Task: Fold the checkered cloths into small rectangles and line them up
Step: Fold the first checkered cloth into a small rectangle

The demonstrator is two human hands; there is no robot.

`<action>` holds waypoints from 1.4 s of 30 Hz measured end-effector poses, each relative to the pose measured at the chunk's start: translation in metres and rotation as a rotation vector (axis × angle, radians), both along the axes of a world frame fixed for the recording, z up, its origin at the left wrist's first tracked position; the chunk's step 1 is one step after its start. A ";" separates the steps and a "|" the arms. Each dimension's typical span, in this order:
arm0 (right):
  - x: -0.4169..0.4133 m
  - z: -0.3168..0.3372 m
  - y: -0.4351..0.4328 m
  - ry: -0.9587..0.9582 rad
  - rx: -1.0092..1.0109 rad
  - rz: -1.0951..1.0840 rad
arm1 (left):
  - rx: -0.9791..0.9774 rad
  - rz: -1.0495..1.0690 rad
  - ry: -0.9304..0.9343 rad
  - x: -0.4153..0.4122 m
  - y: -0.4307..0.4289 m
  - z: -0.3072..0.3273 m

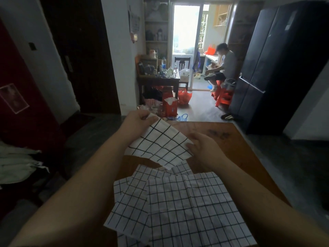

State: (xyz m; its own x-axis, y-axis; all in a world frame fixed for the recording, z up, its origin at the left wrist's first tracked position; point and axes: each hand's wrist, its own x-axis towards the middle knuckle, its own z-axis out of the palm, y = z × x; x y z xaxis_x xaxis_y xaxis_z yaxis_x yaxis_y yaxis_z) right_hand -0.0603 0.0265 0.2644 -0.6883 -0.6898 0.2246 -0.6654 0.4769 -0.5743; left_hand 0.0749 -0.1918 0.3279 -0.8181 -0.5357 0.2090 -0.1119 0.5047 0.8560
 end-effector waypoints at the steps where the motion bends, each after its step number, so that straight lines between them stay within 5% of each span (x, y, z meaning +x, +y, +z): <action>1: 0.002 0.003 -0.004 -0.027 -0.040 0.027 | -0.010 -0.012 -0.010 0.000 0.001 0.001; 18: 0.016 0.009 -0.027 -0.228 -0.143 0.160 | -0.019 -0.044 -0.112 0.017 -0.008 -0.003; 25: 0.018 0.023 -0.018 -0.307 -0.143 0.210 | 0.127 -0.054 -0.073 0.013 -0.008 -0.015; 30: 0.016 0.031 -0.005 -0.436 -0.243 0.148 | 0.157 -0.006 -0.231 0.011 -0.008 -0.043; 37: 0.009 0.037 0.007 -0.591 -0.431 0.075 | 0.416 -0.048 -0.365 0.004 0.012 -0.073; 42: 0.005 0.036 0.009 -0.676 -0.521 0.047 | 0.774 -0.152 -0.321 -0.006 0.026 -0.080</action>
